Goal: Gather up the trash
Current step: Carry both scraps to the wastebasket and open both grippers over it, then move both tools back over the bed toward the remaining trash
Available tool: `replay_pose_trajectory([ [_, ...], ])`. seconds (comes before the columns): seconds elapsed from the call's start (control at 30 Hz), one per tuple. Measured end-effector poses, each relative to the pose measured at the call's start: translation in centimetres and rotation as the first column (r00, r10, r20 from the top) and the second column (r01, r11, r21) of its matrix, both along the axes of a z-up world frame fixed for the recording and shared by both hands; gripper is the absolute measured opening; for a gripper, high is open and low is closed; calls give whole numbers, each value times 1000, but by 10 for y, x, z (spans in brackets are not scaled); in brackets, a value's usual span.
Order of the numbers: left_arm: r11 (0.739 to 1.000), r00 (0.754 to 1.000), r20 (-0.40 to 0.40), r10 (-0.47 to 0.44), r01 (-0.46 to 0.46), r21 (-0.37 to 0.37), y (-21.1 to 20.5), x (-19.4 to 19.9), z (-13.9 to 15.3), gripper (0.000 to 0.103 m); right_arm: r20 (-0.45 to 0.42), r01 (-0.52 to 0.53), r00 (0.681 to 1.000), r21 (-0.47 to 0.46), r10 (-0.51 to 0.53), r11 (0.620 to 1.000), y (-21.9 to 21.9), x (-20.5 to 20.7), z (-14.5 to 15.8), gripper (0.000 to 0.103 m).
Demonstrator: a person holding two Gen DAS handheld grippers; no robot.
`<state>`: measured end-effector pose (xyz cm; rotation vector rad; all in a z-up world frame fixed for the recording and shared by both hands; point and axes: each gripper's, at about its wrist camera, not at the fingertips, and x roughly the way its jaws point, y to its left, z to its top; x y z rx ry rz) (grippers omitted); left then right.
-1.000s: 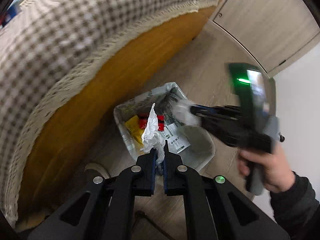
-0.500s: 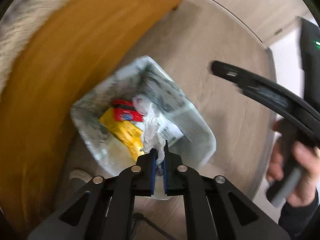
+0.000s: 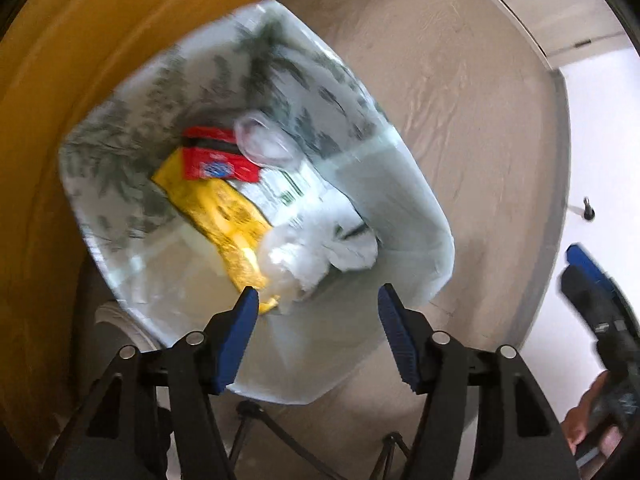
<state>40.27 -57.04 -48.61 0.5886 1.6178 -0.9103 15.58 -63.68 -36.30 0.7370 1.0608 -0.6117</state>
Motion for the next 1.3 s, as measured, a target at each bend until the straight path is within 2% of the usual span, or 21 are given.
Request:
replay_pose_trajectory([
  [0.17, 998, 998, 38, 51, -50, -37, 9, 10, 34, 60, -10, -39, 999, -14, 39, 999, 4, 5, 6, 65],
  [0.3, 998, 997, 74, 16, -11, -68, 14, 6, 66, 60, -16, -51, 999, -41, 50, 998, 7, 6, 19, 65],
  [0.4, 988, 987, 160, 31, -5, -157, 25, 9, 110, 60, -10, -62, 998, -66, 61, 996, 12, 9, 35, 66],
  [0.47, 974, 976, 202, 85, -39, -221, 36, 14, 139, 60, -5, -86, 996, -97, 86, 992, 19, 13, 55, 66],
  [0.53, 949, 965, 206, 161, -94, -300, 54, 20, 169, 60, 1, -105, 994, -128, 106, 986, 25, 18, 73, 66],
  [0.67, 878, 911, 253, 327, -193, -438, 108, 32, 236, 60, 17, -155, 987, -207, 162, 966, 44, 37, 117, 66],
  [0.73, 855, 904, 256, 343, -188, -484, 131, 37, 265, 60, 40, -175, 981, -250, 190, 952, 54, 48, 144, 66],
  [0.87, 816, 845, 349, 405, -162, -554, 181, 47, 326, 62, 94, -197, 967, -323, 238, 926, 79, 67, 194, 66],
  [0.93, 796, 824, 366, 433, -159, -584, 206, 52, 348, 64, 118, -213, 955, -362, 271, 908, 95, 77, 219, 66],
  [1.03, 781, 791, 403, 461, -145, -608, 242, 58, 369, 65, 146, -233, 938, -410, 315, 882, 119, 90, 248, 66],
  [1.1, 771, 768, 418, 485, -149, -619, 269, 63, 372, 65, 155, -248, 926, -438, 345, 864, 133, 99, 260, 66],
  [1.13, 763, 751, 423, 507, -163, -625, 285, 69, 374, 65, 158, -255, 920, -449, 357, 856, 140, 104, 265, 69],
  [1.3, 733, 696, 421, 581, -223, -643, 338, 95, 375, 65, 164, -286, 901, -473, 402, 834, 169, 137, 274, 69],
])
